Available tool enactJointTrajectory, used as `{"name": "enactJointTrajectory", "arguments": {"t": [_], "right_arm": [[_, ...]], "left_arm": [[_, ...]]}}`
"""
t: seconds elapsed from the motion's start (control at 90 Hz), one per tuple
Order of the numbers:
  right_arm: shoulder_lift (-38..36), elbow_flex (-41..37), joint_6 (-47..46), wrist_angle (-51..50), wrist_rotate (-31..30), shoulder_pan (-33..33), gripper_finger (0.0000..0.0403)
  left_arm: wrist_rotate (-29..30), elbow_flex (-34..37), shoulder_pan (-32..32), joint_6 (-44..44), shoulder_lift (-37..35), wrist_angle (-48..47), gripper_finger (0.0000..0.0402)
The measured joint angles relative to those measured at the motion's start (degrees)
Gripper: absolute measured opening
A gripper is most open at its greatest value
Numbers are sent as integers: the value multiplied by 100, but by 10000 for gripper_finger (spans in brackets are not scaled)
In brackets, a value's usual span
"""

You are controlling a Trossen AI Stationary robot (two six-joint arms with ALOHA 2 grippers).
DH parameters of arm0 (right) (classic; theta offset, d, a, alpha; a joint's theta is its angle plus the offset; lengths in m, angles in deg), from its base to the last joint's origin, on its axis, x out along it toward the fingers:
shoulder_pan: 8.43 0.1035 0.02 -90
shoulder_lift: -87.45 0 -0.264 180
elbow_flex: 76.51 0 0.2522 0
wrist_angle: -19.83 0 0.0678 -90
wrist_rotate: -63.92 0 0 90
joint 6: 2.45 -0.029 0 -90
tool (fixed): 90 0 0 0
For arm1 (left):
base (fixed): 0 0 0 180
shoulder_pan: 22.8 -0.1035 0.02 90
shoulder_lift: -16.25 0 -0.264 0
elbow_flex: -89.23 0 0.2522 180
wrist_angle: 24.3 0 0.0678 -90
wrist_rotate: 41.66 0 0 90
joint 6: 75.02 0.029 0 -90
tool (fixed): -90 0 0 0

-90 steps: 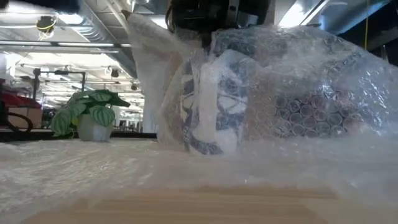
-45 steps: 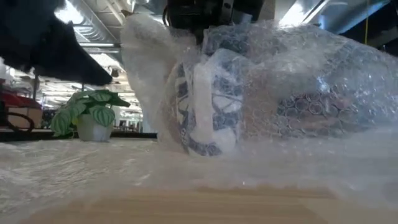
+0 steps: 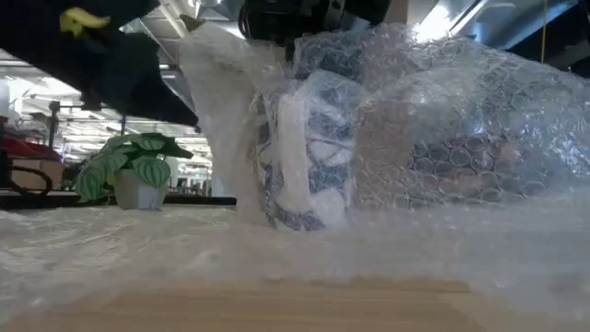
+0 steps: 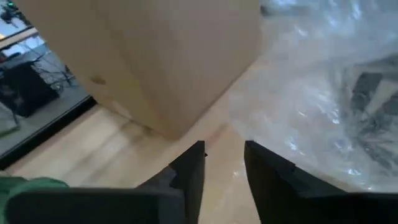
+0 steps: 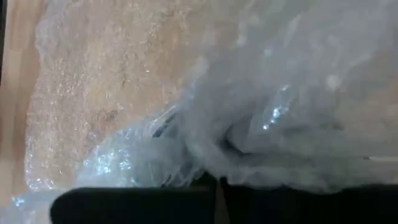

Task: Wrap mug
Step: Wrap the blue mug in bubble wrap

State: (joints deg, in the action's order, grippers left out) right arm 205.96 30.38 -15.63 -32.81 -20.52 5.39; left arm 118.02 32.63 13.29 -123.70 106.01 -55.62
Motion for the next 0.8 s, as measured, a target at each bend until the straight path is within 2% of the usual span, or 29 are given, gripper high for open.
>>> {"name": "enactJointTrajectory", "arguments": {"t": [0.078, 0.144, 0.3, 0.378, 0.567, 0.711, 0.8], "right_arm": [[0, 0, 12, -16, 2, 0, 0], [0, 0, 10, -18, 2, 0, 0], [0, 0, 12, -16, 111, 0, 0], [0, 0, 12, -16, 155, 0, 0], [0, 0, 18, -15, 264, -7, 0], [0, 0, 20, -14, 284, -54, 0], [-3, 0, 20, 3, 264, -76, 0]], "left_arm": [[-393, 512, -182, 624, -425, 899, 57], [-975, 1002, -373, 1274, -749, 1865, 42], [-3059, 2066, -905, 2819, -1326, 4592, 19], [-4126, 2389, -1225, 3219, -1464, 5491, 15], [-5996, 2416, -1995, 3366, -1597, 5639, 13], [-6576, 2003, -2098, 3457, -1595, 5423, 13], [-6671, 1612, -1976, 3609, -1595, 5069, 13]]}}
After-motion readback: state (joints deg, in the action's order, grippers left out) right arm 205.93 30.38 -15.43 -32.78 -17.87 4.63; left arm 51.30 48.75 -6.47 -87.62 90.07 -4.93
